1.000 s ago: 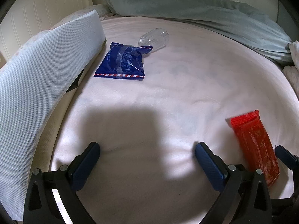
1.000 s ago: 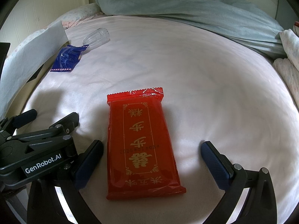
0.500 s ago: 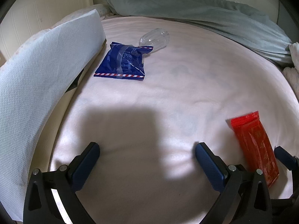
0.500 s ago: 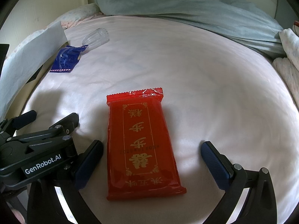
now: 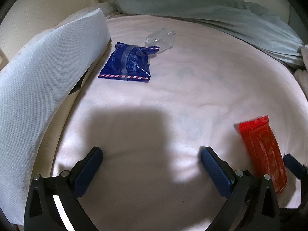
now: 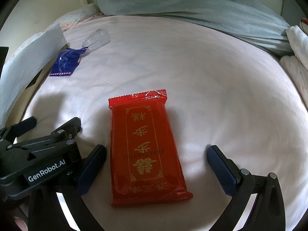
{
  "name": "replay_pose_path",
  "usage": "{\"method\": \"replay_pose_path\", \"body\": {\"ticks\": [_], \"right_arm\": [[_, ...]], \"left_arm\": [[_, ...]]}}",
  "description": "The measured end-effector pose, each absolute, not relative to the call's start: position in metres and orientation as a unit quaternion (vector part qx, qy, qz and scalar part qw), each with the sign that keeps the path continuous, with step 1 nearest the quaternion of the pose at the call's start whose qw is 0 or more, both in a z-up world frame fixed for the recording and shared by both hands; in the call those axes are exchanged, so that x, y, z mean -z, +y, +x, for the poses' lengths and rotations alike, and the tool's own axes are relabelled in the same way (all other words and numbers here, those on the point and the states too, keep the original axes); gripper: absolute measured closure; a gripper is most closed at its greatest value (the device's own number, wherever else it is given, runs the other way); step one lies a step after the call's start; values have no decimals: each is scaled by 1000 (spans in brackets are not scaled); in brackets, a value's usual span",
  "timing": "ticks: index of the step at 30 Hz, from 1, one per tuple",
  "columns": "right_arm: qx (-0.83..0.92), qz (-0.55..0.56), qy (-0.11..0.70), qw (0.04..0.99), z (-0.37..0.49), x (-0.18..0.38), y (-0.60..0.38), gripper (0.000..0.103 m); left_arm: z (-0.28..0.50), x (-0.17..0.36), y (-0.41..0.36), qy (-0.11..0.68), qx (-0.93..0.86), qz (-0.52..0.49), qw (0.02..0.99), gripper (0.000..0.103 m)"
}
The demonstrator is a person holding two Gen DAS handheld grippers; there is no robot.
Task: Organize objects
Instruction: 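Grasp the red packet with the right gripper and lift it toward the paper bag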
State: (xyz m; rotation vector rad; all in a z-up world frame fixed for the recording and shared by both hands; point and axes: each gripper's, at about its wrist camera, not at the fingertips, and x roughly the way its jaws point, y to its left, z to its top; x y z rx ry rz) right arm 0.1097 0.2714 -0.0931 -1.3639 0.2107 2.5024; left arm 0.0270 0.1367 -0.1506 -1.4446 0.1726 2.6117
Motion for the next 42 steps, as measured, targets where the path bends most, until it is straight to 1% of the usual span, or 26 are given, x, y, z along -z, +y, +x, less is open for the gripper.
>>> {"method": "replay_pose_path", "body": {"ticks": [3, 5, 6, 7, 8, 9, 11, 13, 16, 22, 25, 29, 31, 33, 34, 37, 39, 42], "right_arm": [[-866, -472, 83, 143, 109, 93, 273, 1], [-866, -468, 90, 148, 109, 90, 274, 10], [-868, -464, 94, 153, 111, 88, 275, 26], [-868, -460, 102, 154, 113, 85, 276, 45], [-868, -458, 111, 156, 114, 83, 278, 53], [-867, -458, 119, 157, 114, 81, 281, 54], [-865, -460, 132, 148, 114, 79, 285, 54], [-865, -459, 142, 142, 117, 75, 285, 55], [-878, -426, 184, 121, 128, 52, 288, 55], [-906, -356, 208, 93, 116, -37, 282, 55], [-900, -328, 277, 69, 89, -77, 275, 55], [-881, -308, 355, 49, 53, -106, 261, 55], [-856, -312, 410, 39, 37, -107, 253, 55], [-815, -335, 472, 24, 23, -92, 239, 55], [-806, -341, 484, 14, 21, -87, 233, 55], [-799, -360, 481, -27, 14, -73, 205, 55], [-793, -373, 481, -38, 12, -68, 196, 55], [-798, -392, 451, -80, 4, -64, 179, 55]], "left_arm": [[20, 150, 138, 57, -859, -504, 72, 0], [14, 149, 140, 61, -848, -521, 73, 0], [11, 148, 141, 65, -841, -532, 77, 1], [9, 147, 140, 66, -837, -537, 81, 3], [8, 144, 140, 67, -836, -539, 81, 12], [8, 140, 138, 70, -837, -538, 77, 27], [6, 129, 135, 69, -838, -536, 72, 39], [5, 117, 130, 52, -838, -537, 84, 39], [6, 89, 119, 14, -852, -512, 106, 40], [17, 8, 106, -15, -888, -432, 155, 40], [14, -18, 89, -23, -899, -407, 158, 40], [-7, -27, 57, -26, -902, -404, 150, 40], [-15, -27, 39, -33, -900, -413, 136, 40], [-18, -27, 27, -38, -899, -417, 129, 40], [-19, -26, 23, -35, -898, -421, 125, 40], [-16, -21, 16, -4, -894, -437, 96, 39], [-20, -15, 7, 1, -890, -451, 74, 40], [-22, -12, -5, -1, -887, -458, 63, 40]]}}
